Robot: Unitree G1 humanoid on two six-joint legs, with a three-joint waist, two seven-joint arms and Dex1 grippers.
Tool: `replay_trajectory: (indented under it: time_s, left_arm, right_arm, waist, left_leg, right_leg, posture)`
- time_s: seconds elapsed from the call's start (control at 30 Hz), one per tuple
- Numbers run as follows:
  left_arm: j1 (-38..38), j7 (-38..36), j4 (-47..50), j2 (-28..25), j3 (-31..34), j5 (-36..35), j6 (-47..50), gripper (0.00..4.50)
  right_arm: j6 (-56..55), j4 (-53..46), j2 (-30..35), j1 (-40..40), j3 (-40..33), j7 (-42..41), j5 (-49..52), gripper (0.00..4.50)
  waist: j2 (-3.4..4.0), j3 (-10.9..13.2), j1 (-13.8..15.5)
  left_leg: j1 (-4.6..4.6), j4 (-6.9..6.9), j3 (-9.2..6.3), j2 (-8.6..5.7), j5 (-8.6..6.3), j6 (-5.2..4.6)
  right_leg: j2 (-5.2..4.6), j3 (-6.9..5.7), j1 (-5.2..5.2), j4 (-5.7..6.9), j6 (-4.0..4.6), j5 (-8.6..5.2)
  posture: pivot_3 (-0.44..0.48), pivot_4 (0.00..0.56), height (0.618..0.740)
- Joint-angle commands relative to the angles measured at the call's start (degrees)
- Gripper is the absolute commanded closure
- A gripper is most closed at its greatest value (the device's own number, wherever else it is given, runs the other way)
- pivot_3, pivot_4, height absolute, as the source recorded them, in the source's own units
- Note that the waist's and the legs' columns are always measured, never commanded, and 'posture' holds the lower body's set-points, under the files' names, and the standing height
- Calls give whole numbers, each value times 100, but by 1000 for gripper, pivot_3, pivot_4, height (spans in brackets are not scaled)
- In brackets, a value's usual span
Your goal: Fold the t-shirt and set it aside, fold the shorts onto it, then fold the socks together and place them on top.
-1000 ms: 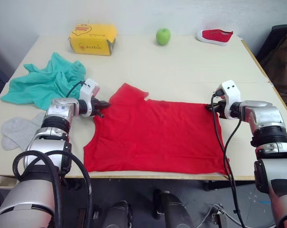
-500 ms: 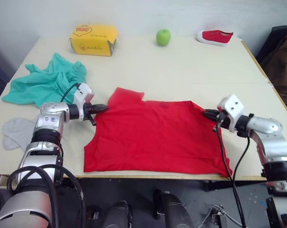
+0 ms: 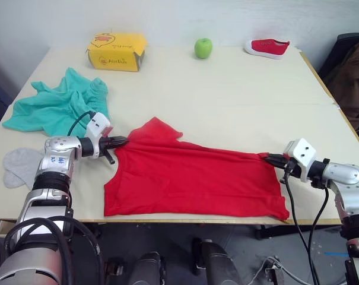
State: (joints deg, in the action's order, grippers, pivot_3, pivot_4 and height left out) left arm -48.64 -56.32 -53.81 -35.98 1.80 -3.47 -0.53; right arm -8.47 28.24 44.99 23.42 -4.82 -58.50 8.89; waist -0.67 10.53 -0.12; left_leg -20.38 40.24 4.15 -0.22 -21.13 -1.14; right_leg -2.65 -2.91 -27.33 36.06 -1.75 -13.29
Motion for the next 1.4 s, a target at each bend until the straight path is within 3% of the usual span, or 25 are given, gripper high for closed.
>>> replay_trajectory:
  time_s: [0.03, 0.33, 0.6, 0.77, 1.1, 1.2, 1.4]
  left_arm:
    - [-60, 228, 55, -21, 169, -80, -59, 4500]
    - [-247, 151, 233, 218, 403, -510, 499, 4500]
    - [80, -102, 691, 185, 467, -670, 455, 4500]
    - [507, -175, 904, 1, 414, -551, 317, 4500]
    - [565, 46, 731, 149, 135, -289, 316, 4500]
    - [600, -164, 875, 87, 171, -414, 513, 3814]
    - [410, -1180, 1837, -347, 327, -1153, 2448, 1899]
  right_arm:
    - [-35, 70, 187, 27, -170, -57, 58, 4453]
    - [584, -97, 29, 287, -397, -2, 501, 4453]
    - [266, -401, 130, -1, -418, -310, 560, 4453]
    - [172, -431, 254, -367, -321, -438, 377, 4453]
    - [-154, -244, 275, -492, -148, -476, 2, 4453]
    - [-82, -352, 246, -512, -274, -562, 194, 3792]
    - [462, -843, 377, -566, -542, -706, 624, 1660]
  waist:
    - [0, 0, 2]
    - [0, 0, 3]
    - [0, 0, 5]
    - [0, 0, 0]
    - [-5, -4, 7]
    - [-4, -4, 6]
    - [-4, -4, 1]
  left_leg:
    - [0, 0, 0, 0, 0, 0]
    - [0, 0, 1, 0, 0, 0]
    - [0, 0, 3, 0, 0, 1]
    - [4, -4, 8, 0, 1, 1]
    - [21, -2, 10, 0, 0, -1]
    - [29, -3, 9, 0, 0, -1]
    - [26, -3, 6, 1, 0, -1]
  right_leg:
    - [0, 0, 0, 0, 0, 0]
    - [0, 0, 0, 1, 0, 0]
    - [0, 2, -1, 1, 0, 0]
    - [0, 6, -1, 1, 0, 0]
    - [0, 9, 16, 3, 0, 0]
    - [0, 8, 26, 1, 0, 0]
    - [1, 6, 25, 1, 0, 0]
  posture:
    - [0, 150, 740]
    - [0, 150, 740]
    - [0, 150, 740]
    - [0, 150, 740]
    - [0, 150, 740]
    - [0, 150, 740]
    - [0, 150, 740]
